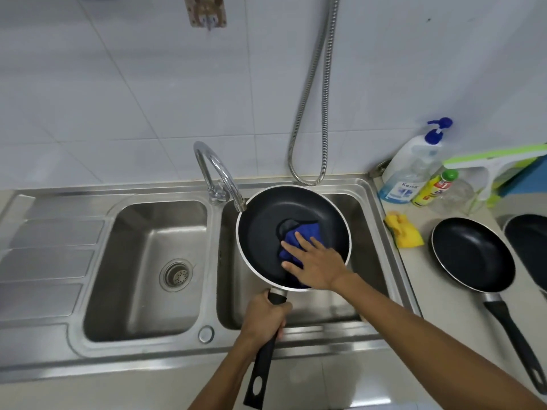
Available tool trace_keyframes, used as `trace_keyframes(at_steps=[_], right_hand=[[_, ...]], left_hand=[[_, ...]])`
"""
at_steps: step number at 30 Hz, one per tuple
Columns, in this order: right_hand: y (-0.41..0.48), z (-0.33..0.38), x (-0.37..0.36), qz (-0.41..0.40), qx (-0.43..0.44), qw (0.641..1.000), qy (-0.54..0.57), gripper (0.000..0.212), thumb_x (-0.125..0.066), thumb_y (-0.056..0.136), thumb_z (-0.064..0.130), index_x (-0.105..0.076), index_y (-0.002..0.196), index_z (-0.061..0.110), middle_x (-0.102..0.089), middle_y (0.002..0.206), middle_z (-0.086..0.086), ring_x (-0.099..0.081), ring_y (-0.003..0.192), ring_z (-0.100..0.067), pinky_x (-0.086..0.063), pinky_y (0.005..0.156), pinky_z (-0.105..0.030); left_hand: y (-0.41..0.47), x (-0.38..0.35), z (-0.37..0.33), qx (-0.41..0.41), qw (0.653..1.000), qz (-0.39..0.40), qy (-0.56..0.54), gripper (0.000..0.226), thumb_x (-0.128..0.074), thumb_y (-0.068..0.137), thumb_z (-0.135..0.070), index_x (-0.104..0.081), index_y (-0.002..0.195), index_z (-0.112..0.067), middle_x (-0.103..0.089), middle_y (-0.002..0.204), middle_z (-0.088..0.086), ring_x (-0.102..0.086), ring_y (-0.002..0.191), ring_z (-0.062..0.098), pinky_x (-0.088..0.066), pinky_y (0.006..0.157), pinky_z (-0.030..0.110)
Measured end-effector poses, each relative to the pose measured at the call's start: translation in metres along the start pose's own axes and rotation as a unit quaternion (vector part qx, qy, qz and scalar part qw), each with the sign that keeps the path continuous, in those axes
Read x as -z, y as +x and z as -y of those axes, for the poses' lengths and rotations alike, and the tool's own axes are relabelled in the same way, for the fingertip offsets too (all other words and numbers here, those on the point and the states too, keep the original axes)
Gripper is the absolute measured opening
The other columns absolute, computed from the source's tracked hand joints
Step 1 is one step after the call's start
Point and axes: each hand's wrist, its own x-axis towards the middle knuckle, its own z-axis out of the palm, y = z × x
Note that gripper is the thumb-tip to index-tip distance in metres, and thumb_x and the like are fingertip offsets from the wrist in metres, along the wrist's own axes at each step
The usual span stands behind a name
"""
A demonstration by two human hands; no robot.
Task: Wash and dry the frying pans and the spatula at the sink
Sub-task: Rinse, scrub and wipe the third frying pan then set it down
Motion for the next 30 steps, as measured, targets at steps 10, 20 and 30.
trace_keyframes(at_steps=[10,20,30], right_hand=[[0.028,0.015,-0.005,-0.018,0.032,0.999,-0.017,0.053,-0.022,0.102,0.059,-0.010,0.154,0.050,0.002,0.167,0.011,-0.011,0.153,-0.028,-0.033,0.113,-0.054],[-0.008,0.006,-0.017,-0.026,0.061,0.994,0.089,0.058,-0.039,0.100,0.057,-0.023,0.154,0.045,-0.003,0.167,0.009,-0.011,0.153,-0.025,-0.020,0.123,-0.042],[0.098,-0.025,0.025,-0.059,-0.013,0.997,-0.045,0.047,-0.032,0.107,0.039,-0.030,0.154,0.037,-0.017,0.166,0.007,-0.018,0.151,-0.027,-0.033,0.115,-0.048]], left_hand=[[-0.002,0.006,-0.002,-0.002,1.000,-0.010,-0.008,0.017,-0.064,0.082,-0.002,-0.056,0.098,-0.003,-0.058,0.058,0.008,-0.051,0.039,0.022,-0.045,0.043,0.030],[0.000,-0.002,-0.008,-0.010,1.000,0.027,0.001,0.017,-0.063,0.081,-0.005,-0.061,0.095,-0.014,-0.060,0.056,0.007,-0.051,0.042,0.023,-0.045,0.043,0.030],[-0.014,-0.013,-0.010,0.009,0.999,0.030,-0.010,0.010,-0.063,0.081,0.000,-0.056,0.084,-0.006,-0.054,0.054,0.008,-0.045,0.037,0.022,-0.039,0.041,0.027]])
